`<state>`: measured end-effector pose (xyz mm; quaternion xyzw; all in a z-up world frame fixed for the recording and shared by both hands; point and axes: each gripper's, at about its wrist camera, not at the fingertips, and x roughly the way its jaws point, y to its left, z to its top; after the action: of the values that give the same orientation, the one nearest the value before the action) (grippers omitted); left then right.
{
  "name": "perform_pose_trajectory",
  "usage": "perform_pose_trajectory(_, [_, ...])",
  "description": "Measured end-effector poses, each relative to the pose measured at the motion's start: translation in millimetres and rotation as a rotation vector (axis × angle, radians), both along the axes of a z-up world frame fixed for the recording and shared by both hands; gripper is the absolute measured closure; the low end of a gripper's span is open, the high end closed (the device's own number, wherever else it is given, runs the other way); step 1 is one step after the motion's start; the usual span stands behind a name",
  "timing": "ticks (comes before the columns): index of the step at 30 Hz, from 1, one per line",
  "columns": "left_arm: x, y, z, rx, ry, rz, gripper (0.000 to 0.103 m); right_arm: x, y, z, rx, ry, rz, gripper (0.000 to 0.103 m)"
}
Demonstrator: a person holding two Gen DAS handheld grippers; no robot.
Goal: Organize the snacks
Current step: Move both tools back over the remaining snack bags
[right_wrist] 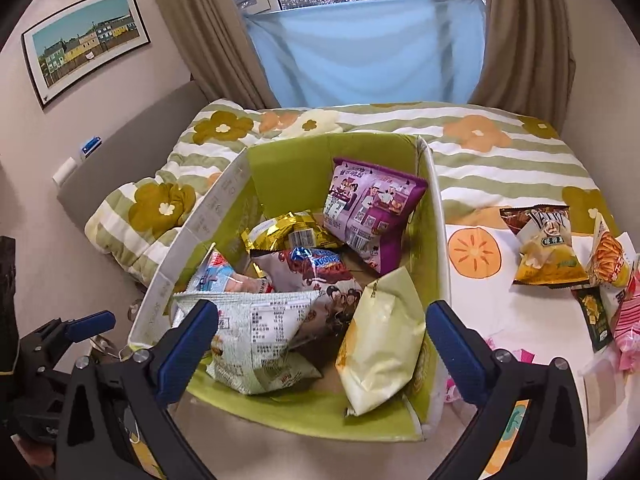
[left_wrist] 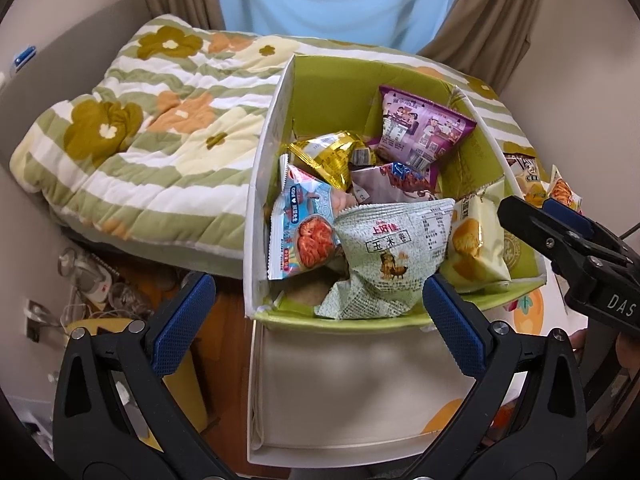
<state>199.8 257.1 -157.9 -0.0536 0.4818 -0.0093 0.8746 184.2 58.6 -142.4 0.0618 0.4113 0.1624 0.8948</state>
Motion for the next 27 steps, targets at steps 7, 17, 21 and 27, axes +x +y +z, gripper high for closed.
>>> perform_pose_trajectory(7, [-20, -3, 32, 0.016, -0.061, -0.011, 0.0, -16, -7, 25, 0.009, -0.036, -0.016, 0.0])
perform_pose_trajectory(17, [-61, -17, 75, 0.003, -0.165, -0.066, 0.0, -70, -29, 73, -0.037, -0.139, -0.074, 0.0])
perform_pose_trajectory(21, [-71, -36, 82, -0.02, -0.191, -0.122, 0.0, -92, -50, 85, -0.054, -0.167, -0.128, 0.0])
perform_pose_trajectory(27, [-76, -75, 82, -0.043, -0.203, -0.199, 0.0, -122, -88, 89, -0.086, -0.184, -0.223, 0.0])
